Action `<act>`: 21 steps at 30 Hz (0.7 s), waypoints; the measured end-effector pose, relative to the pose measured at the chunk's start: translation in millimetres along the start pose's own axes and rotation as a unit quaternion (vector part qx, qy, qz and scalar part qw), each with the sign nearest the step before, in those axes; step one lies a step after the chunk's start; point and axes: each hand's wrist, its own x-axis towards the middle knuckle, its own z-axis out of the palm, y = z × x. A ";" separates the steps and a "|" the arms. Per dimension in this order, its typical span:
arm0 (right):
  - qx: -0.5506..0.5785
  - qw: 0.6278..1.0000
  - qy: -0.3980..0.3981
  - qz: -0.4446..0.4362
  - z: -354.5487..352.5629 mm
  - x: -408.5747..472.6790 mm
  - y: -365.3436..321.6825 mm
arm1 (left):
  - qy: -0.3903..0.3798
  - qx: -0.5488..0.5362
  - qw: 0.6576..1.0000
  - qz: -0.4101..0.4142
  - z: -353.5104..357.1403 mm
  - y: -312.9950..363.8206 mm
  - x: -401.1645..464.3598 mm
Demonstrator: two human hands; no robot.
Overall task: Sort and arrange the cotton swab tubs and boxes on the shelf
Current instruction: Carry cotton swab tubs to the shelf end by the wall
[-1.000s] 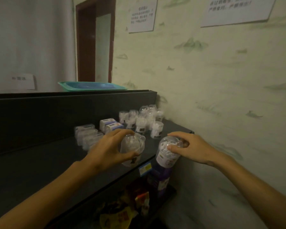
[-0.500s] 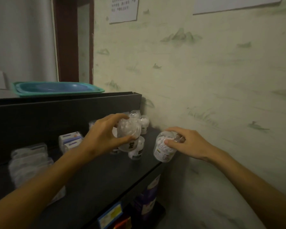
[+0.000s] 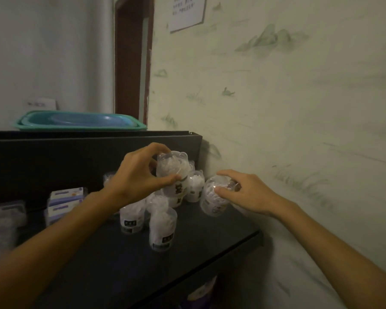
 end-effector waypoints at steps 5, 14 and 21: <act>0.016 0.998 -0.038 -0.038 -5.1 30.5 43.2 | -0.020 0.007 0.998 -0.055 37.4 4.3 21.9; 0.034 0.992 -0.097 -0.072 23.8 65.8 86.2 | -0.092 0.155 0.975 -0.128 91.3 3.4 12.8; 0.033 0.988 -0.115 -0.093 40.1 78.5 103.1 | -0.127 0.284 0.934 -0.176 112.2 6.4 9.9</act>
